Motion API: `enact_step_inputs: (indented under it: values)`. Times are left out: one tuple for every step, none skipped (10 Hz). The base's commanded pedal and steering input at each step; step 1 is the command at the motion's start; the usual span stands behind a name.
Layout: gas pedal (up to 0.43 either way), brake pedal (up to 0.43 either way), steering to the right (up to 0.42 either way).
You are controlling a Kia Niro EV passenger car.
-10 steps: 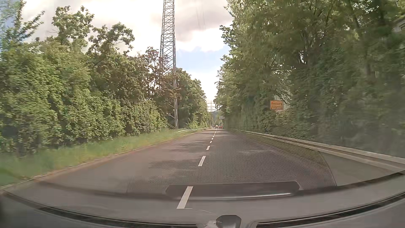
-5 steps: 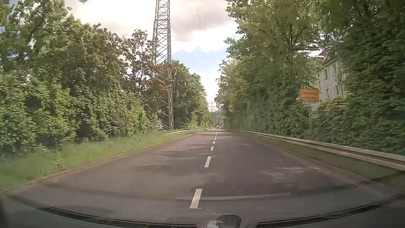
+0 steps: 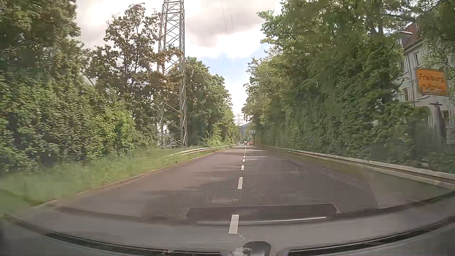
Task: Follow the waypoints while adhering to traffic rules and regulations
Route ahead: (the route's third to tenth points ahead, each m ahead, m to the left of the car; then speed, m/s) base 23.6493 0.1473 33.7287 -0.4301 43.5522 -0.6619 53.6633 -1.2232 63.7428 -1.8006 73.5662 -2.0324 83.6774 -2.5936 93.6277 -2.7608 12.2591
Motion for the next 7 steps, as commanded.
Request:
enact_step_inputs:
  values:
    - [0.047, 0.000, -0.002]
    - [0.047, 0.000, -0.002]
    - [0.059, 0.000, -0.002]
    - [0.059, 0.000, -0.002]
    - [0.059, 0.000, 0.000]
    - [0.059, 0.000, 0.001]
    - [0.059, 0.000, 0.000]
